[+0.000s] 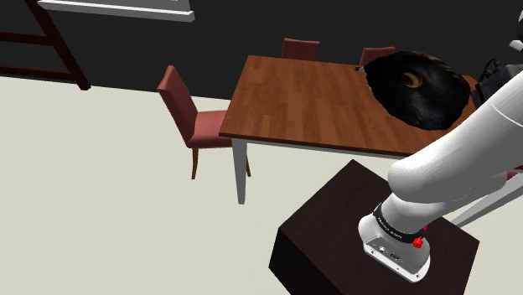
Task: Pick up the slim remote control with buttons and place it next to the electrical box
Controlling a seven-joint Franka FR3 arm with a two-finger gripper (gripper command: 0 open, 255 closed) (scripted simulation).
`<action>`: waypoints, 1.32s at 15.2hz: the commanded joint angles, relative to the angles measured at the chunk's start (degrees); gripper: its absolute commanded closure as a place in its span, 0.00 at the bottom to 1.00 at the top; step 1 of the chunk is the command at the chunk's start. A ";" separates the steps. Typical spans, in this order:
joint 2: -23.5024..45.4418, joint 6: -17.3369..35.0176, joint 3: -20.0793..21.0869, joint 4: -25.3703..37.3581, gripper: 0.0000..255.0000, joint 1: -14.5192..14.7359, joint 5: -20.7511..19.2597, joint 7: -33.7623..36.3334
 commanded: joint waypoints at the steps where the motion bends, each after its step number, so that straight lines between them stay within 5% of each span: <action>1: 0.73 0.59 -1.27 -0.05 1.00 -0.76 0.65 -2.29; 20: -4.82 15.56 0.64 -18.33 1.00 -0.93 -4.07 1.37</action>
